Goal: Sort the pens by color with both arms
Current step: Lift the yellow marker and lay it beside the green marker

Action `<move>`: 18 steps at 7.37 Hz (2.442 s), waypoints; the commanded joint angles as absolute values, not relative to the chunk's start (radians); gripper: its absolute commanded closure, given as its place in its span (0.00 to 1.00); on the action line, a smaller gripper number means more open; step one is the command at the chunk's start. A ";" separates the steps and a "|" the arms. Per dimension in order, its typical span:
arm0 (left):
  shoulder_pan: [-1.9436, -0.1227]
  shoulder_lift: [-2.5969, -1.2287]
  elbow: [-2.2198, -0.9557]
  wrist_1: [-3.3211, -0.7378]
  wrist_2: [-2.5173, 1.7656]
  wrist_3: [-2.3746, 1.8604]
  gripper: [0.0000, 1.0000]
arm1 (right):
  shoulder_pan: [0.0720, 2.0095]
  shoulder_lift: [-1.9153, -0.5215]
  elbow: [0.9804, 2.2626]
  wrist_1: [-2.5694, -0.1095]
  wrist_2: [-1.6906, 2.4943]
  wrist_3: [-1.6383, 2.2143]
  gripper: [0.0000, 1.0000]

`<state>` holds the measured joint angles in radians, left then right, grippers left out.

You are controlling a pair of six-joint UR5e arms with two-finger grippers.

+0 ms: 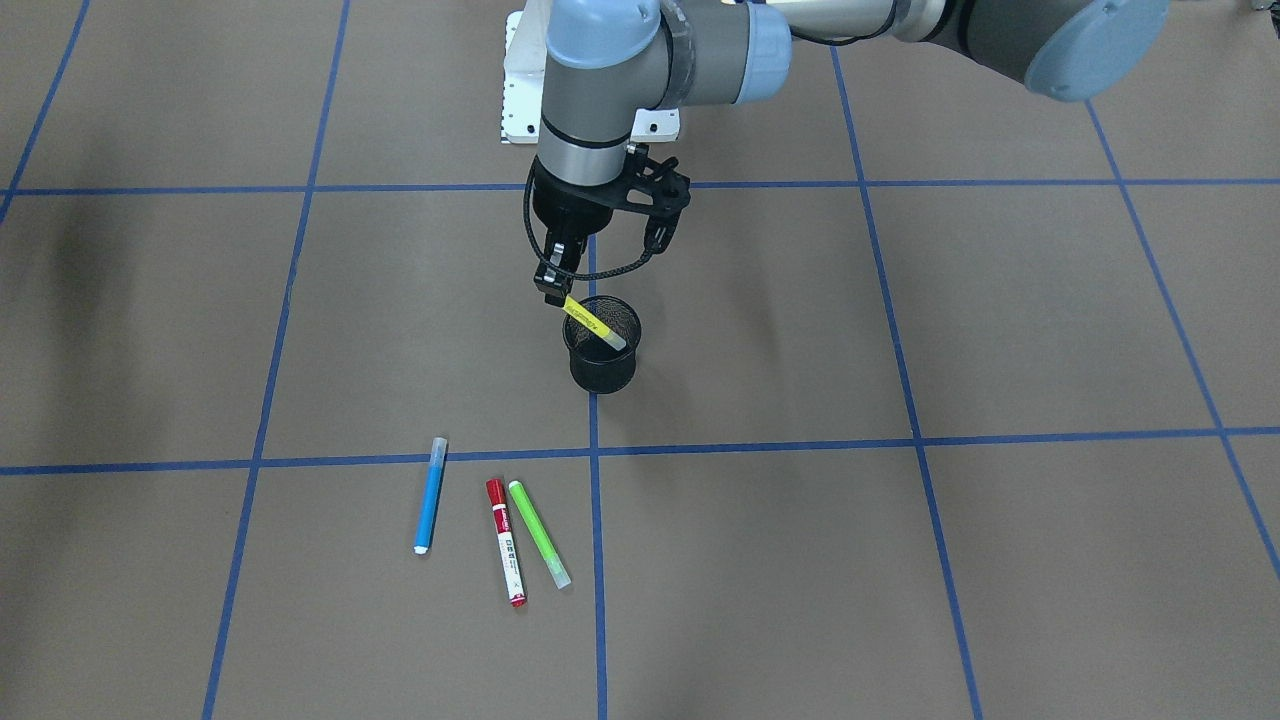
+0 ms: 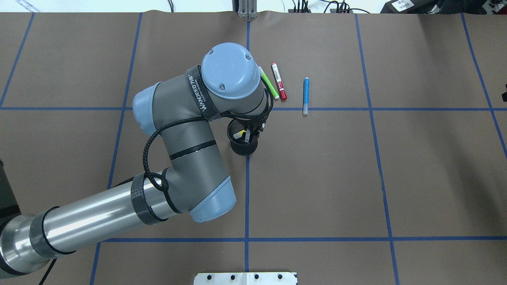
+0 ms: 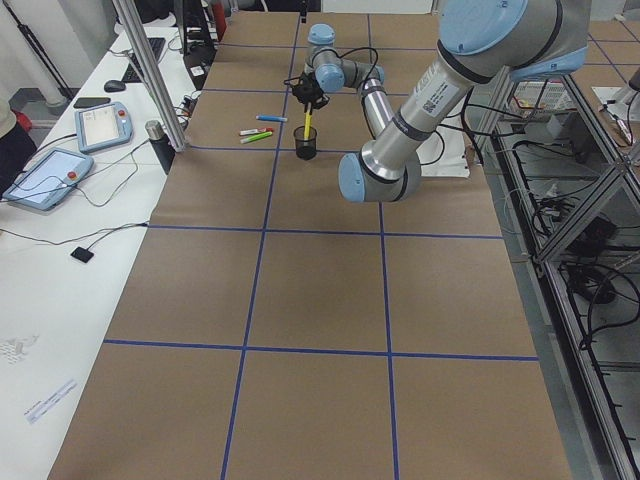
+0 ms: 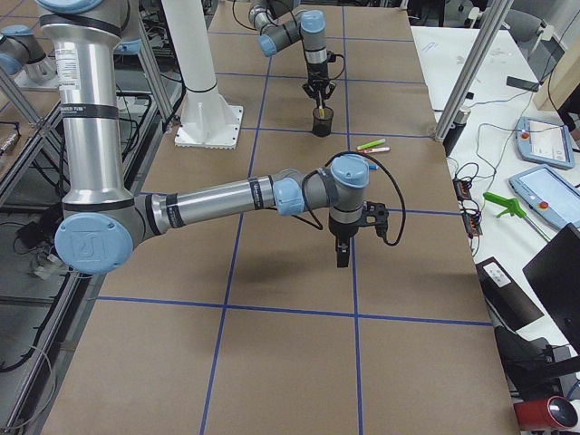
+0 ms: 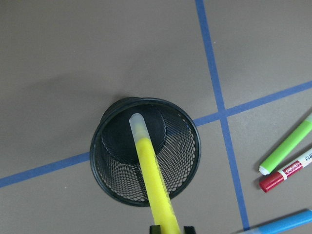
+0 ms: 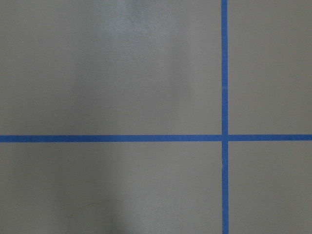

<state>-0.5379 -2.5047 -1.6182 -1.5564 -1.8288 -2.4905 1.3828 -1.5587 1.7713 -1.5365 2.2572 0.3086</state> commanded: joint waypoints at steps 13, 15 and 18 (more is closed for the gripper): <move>-0.546 -2.569 -1.259 -2.029 -1.246 -1.658 1.00 | 1.511 -1.622 1.795 -1.542 2.264 0.138 0.00; -0.548 -2.577 -1.210 -2.066 -1.223 -1.559 0.81 | 1.511 -1.618 1.801 -1.542 2.227 0.141 0.00; -0.549 -2.574 -1.215 -2.066 -1.215 -1.542 0.00 | 1.511 -1.617 1.796 -1.542 2.224 0.143 0.00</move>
